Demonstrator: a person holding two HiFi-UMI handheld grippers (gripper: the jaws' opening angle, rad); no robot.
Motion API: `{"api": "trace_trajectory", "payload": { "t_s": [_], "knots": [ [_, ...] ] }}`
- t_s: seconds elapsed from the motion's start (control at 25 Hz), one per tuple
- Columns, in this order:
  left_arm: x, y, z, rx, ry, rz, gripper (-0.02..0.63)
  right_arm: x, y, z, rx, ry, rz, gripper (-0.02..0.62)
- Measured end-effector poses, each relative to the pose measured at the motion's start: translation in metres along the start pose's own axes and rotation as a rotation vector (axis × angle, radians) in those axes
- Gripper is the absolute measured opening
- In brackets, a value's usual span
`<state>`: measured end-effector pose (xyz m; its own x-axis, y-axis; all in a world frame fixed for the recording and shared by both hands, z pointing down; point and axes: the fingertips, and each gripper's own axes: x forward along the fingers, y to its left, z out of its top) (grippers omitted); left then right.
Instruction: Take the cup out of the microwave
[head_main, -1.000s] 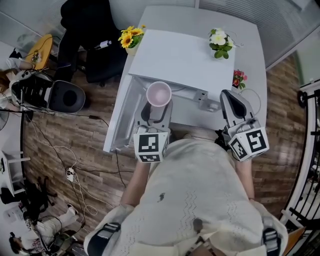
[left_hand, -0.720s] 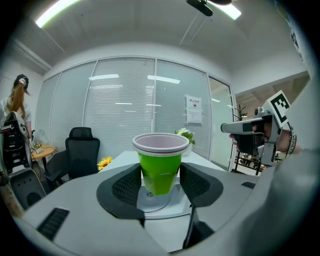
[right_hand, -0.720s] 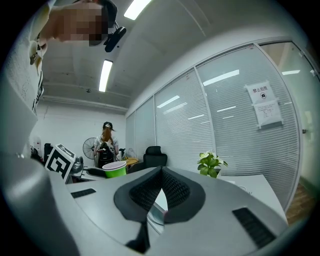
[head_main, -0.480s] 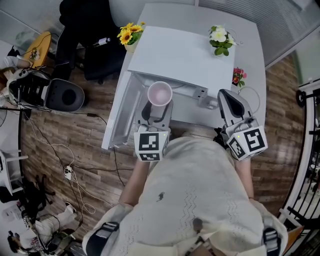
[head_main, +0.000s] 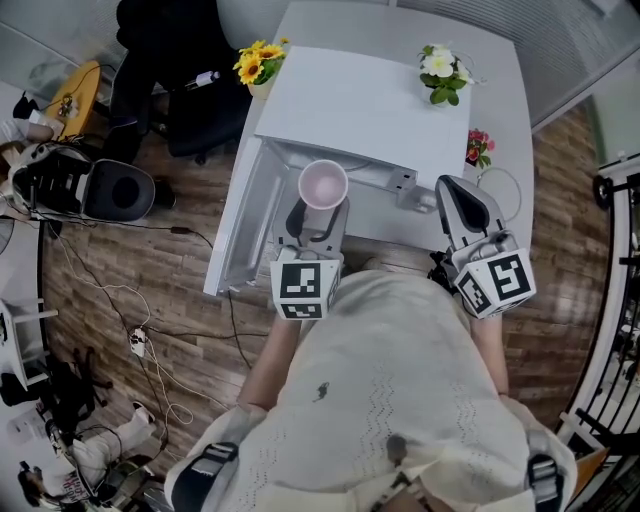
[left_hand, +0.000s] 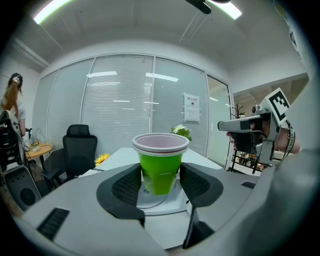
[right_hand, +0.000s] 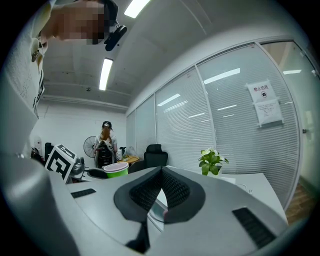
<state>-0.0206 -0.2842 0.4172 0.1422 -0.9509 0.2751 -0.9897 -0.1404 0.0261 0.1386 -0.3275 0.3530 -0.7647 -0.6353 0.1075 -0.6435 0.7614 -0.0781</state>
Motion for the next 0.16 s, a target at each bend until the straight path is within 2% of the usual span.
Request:
{"api": "trace_trajectory", "payload": {
  "t_s": [0.16],
  "knots": [
    [0.0017,0.0010,-0.0022,0.000,0.000,-0.007,0.263,0.0018,0.0000,-0.0008,-0.001,0.003,-0.003,0.006]
  ]
}}
